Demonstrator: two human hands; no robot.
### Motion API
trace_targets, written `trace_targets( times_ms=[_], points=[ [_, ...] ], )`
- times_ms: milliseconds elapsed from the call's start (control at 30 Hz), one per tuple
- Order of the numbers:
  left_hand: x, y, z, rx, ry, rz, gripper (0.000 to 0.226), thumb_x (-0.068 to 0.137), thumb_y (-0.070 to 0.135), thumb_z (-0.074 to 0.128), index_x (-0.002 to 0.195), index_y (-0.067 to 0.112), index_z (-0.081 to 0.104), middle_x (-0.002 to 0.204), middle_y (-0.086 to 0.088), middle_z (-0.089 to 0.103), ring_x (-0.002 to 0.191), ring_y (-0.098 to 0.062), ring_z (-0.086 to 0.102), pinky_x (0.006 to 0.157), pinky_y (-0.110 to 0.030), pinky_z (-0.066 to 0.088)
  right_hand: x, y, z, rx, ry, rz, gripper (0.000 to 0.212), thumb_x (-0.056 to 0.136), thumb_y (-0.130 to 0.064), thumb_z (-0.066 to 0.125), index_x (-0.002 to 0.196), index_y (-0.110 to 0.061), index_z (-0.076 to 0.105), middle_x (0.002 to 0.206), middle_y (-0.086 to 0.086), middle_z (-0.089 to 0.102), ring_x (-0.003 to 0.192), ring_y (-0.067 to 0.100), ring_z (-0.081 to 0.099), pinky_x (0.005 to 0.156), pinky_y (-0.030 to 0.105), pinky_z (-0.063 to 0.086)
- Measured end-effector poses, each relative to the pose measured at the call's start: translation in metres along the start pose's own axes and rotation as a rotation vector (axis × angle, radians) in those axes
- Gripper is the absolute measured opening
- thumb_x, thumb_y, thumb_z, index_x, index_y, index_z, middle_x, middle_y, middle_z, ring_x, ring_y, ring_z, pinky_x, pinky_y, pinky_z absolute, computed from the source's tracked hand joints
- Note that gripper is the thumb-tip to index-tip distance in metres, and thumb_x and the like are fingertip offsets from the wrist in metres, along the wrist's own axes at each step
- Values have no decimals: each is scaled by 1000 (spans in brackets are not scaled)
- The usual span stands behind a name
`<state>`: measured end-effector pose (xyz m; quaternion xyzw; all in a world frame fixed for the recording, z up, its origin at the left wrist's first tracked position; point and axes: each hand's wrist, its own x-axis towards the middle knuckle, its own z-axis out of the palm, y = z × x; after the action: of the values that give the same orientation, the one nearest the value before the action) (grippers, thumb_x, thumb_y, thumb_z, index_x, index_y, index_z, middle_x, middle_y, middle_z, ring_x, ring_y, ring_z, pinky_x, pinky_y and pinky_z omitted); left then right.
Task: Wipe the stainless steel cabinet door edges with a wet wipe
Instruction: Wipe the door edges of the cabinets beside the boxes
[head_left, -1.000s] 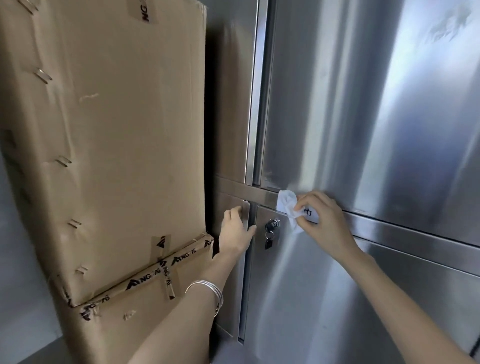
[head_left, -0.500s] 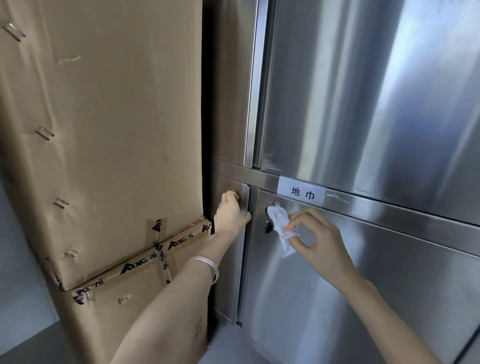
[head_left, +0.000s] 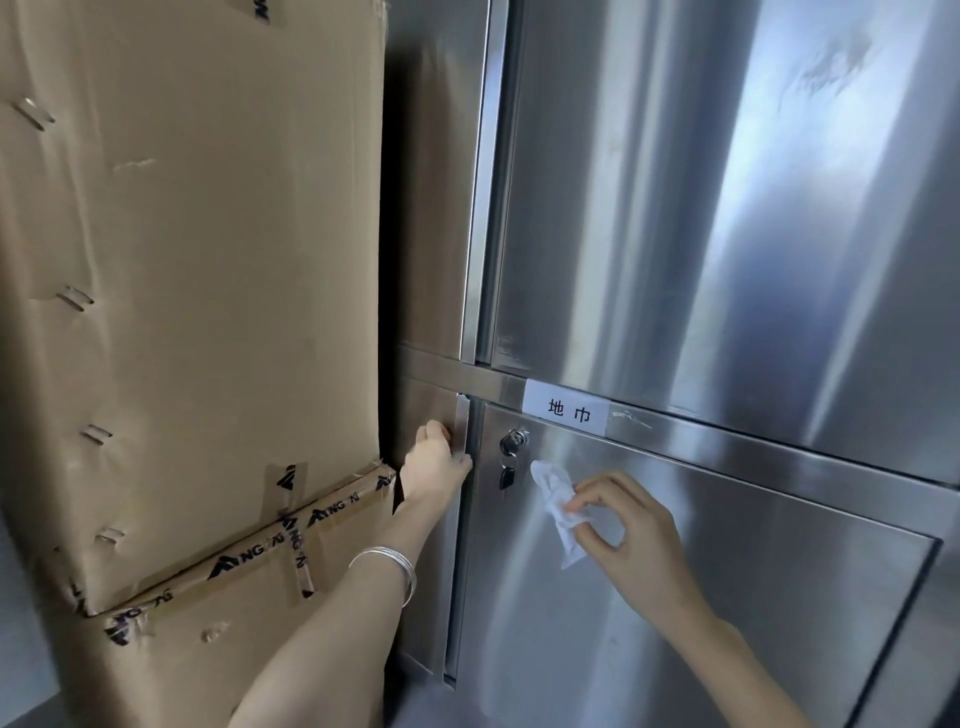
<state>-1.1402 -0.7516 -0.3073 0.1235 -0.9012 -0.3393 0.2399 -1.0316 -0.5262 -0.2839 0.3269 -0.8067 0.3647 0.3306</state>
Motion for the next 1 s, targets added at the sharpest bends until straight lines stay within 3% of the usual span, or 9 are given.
trace_targets(
  times_ms=[233,333,433,600,700,767,833,933,1000],
  points=[
    [-3,-1,-6,36,8,36,35,81,19,63,108,2,48,115,-18,58,102,-43,58,84,-43,48,0,-1,-3,-38,-10,-33,20,76,3,68,77,-15,61,84,-11,55,78,8,58,70,24,46],
    [-23,-21,-24,-29,-11,61,23,80,18,62,95,7,49,97,-17,65,90,-41,61,74,-40,50,-3,-12,1,-20,12,-23,22,72,12,70,73,-9,62,80,-1,57,75,14,57,68,31,47],
    [-56,-41,-44,-79,-22,115,15,82,19,61,81,16,46,76,-4,63,74,-30,60,58,-27,40,-9,-37,6,18,27,-37,20,70,17,68,73,-3,63,80,5,58,76,16,57,70,25,46],
    [-110,-64,-84,-175,-35,209,26,89,29,68,110,14,60,98,4,70,89,-11,65,80,-29,53,-33,-92,14,93,92,-52,25,69,19,64,83,-2,63,88,4,59,80,15,60,75,20,47],
    [-150,-73,-99,-217,-60,236,19,89,29,68,104,21,58,92,16,66,79,9,62,70,-8,47,-44,-124,25,102,150,-61,23,72,16,65,87,-2,63,90,5,61,79,17,62,72,9,41],
    [-176,-83,-101,-247,-102,215,16,90,29,67,97,19,55,87,17,66,78,10,61,68,-8,47,-53,-141,36,75,191,-88,23,71,16,65,86,0,64,89,7,61,73,11,55,68,7,38],
    [-200,-90,-99,-271,-142,191,16,92,30,64,95,18,53,86,13,67,77,5,62,73,-19,51,-61,-156,48,42,209,-127,23,69,16,66,86,0,66,89,8,62,69,13,52,65,12,39],
    [-237,-98,-94,-292,-165,162,24,95,32,60,80,27,41,69,15,56,61,6,52,58,-12,38,-73,-169,64,30,264,-129,25,68,17,68,87,1,68,89,12,64,72,25,62,66,24,45],
    [-258,-104,-91,-295,-176,146,27,95,33,58,78,26,39,63,15,51,57,5,47,56,-12,34,-79,-175,71,28,294,-121,26,67,18,69,87,2,70,89,14,65,75,27,64,67,29,47]
  ],
)
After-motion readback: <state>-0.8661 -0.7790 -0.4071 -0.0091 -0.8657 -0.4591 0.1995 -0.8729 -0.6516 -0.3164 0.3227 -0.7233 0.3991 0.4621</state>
